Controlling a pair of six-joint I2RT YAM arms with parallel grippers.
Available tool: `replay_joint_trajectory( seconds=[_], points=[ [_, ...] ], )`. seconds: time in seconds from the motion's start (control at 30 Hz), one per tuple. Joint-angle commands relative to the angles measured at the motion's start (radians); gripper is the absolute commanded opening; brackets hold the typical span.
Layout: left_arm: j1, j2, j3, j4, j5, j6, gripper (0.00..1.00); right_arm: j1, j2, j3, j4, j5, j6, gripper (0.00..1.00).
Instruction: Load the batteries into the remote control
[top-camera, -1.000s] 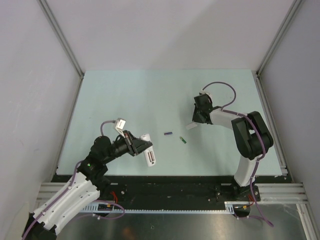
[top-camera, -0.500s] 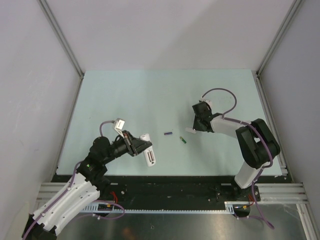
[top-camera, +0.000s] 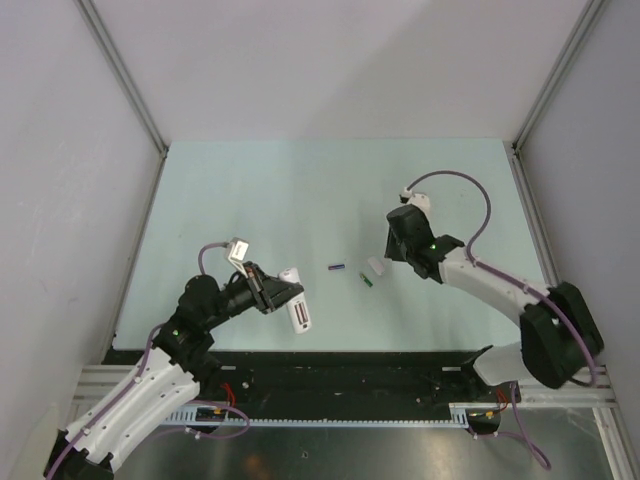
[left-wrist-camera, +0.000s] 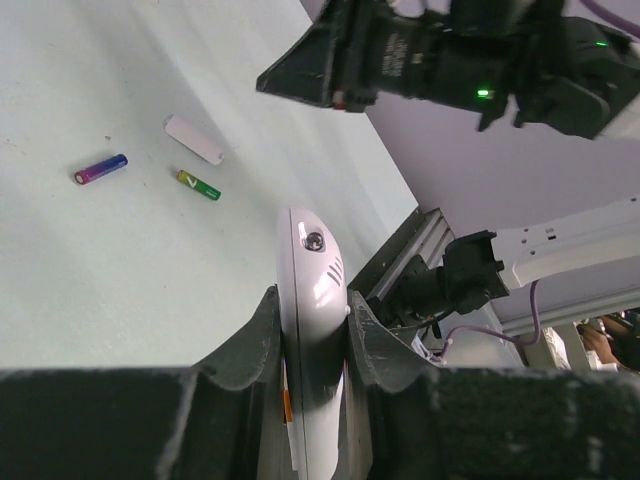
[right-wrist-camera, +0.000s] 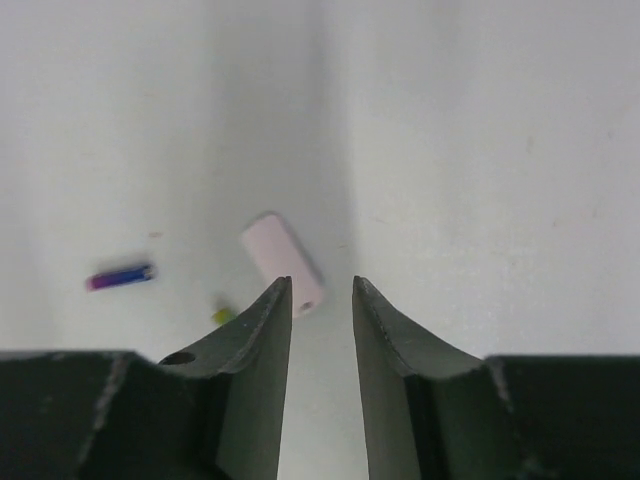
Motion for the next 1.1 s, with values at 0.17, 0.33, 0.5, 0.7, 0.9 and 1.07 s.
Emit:
replay_joint_trajectory(
  seconds=[0.17, 0.33, 0.5, 0.7, 0.9, 1.07],
  points=[
    [-0.002, 0.008, 0.003, 0.029, -0.003, 0.002, 0.0, 0.111, -0.004, 0.012, 0.054, -0.216, -0.23, 0.34],
    [-0.002, 0.012, 0.0, 0.029, 0.0, 0.001, 0.0, 0.148, 0.071, 0.012, 0.085, -0.239, -0.268, 0.41],
    [-0.002, 0.008, 0.0, 0.029, -0.003, 0.005, 0.0, 0.156, 0.126, 0.029, 0.094, -0.233, -0.29, 0.42],
    [-0.002, -0.002, -0.006, 0.026, -0.002, 0.007, 0.0, 0.159, 0.209, 0.049, 0.066, -0.187, -0.297, 0.36],
    [-0.002, 0.003, -0.002, 0.026, -0.003, 0.014, 0.0, 0.157, 0.238, 0.05, 0.063, -0.176, -0.294, 0.3],
    [-0.002, 0.005, -0.002, 0.025, -0.003, 0.013, 0.0, 0.159, 0.238, 0.05, 0.048, -0.182, -0.283, 0.12]
  ],
)
